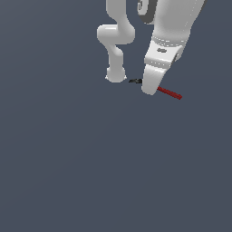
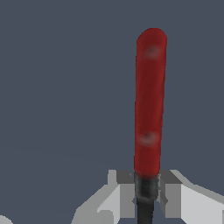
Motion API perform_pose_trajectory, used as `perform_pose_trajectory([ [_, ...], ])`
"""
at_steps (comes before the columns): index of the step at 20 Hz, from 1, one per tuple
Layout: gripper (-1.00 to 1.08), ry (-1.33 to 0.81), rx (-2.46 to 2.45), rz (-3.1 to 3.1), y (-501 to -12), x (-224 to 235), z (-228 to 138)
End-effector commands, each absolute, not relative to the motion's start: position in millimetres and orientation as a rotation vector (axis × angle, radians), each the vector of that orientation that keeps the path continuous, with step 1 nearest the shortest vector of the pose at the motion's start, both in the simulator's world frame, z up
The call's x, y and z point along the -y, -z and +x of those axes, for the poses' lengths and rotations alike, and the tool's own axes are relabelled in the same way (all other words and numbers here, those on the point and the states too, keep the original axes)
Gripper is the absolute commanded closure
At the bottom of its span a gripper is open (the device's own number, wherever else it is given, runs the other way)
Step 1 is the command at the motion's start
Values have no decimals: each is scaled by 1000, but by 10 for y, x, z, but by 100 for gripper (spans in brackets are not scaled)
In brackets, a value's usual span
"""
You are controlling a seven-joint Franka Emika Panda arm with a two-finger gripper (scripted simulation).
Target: Pick up the object and move it to a goal position.
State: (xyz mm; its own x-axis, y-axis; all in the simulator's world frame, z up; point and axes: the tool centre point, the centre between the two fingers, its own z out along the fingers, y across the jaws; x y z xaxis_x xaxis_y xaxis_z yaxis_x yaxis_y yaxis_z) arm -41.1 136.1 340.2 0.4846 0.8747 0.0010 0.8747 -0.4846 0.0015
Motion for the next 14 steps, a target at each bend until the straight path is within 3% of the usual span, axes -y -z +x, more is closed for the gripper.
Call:
perform_pose_trajectory([
  [1, 108, -1, -1593, 2707, -3607, -1470, -368],
  [14, 108, -1, -1591, 2709, -4413, -1916, -160],
])
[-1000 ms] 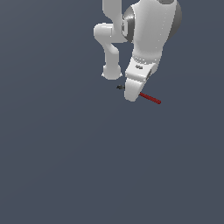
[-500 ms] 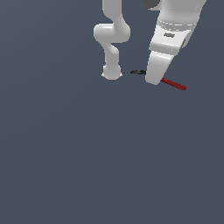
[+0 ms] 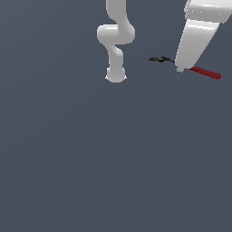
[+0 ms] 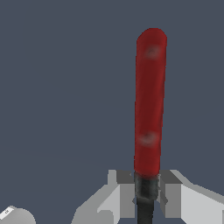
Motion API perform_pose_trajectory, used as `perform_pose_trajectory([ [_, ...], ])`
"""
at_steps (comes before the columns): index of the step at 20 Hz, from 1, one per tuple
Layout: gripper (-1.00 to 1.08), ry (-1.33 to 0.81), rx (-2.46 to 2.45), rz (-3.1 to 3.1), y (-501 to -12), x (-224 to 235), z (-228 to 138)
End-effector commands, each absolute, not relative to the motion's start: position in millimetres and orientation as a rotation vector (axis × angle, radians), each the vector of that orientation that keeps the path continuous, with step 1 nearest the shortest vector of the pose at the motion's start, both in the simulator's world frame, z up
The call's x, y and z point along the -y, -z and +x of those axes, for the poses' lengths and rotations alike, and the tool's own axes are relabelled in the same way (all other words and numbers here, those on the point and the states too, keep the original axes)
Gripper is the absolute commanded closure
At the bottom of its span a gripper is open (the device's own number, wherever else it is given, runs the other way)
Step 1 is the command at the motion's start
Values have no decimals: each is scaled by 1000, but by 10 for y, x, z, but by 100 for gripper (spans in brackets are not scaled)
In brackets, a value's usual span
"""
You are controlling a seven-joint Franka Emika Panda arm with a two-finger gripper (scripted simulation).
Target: Pick up the object and move it to a goal position.
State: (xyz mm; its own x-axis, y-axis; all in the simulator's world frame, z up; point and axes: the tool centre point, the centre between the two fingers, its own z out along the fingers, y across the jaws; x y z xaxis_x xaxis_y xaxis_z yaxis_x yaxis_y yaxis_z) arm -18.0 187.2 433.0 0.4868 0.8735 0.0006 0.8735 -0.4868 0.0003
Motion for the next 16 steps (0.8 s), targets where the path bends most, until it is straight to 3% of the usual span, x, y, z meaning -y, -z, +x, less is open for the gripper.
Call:
perform_pose_trajectory([
  [1, 108, 1, 1590, -2709, -4460, -1943, -147],
  [16, 108, 0, 1590, -2709, -4802, -2135, -40],
])
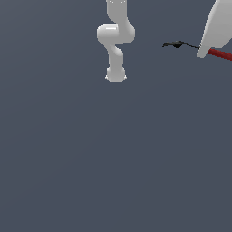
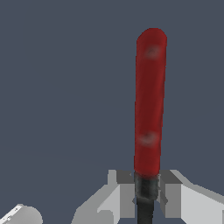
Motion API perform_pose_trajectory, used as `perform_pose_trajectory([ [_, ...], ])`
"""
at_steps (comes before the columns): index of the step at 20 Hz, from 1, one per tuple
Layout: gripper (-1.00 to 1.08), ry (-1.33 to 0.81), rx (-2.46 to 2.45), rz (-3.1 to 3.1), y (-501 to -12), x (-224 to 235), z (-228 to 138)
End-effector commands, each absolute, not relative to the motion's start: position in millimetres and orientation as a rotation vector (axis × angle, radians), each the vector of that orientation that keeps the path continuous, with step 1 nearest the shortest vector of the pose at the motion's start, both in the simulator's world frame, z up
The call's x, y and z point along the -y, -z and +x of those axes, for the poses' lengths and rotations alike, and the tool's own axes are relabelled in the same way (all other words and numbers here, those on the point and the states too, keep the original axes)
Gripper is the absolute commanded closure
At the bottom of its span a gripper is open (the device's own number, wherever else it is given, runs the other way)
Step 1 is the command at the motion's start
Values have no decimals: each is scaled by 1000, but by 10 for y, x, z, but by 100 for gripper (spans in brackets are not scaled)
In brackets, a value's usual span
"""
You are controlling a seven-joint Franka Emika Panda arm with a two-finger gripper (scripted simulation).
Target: Pick up the object and move it to a goal position.
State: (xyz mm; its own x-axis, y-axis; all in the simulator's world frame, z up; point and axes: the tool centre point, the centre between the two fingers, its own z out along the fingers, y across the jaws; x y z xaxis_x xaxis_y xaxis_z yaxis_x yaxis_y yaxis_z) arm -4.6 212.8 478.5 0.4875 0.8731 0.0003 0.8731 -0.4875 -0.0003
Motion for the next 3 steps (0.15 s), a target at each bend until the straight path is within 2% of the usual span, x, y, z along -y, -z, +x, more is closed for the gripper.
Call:
perform_pose_trajectory([
  [1, 108, 0, 1590, -2709, -4807, -2138, -38],
  [3, 108, 0, 1590, -2709, -4811, -2140, -37],
])
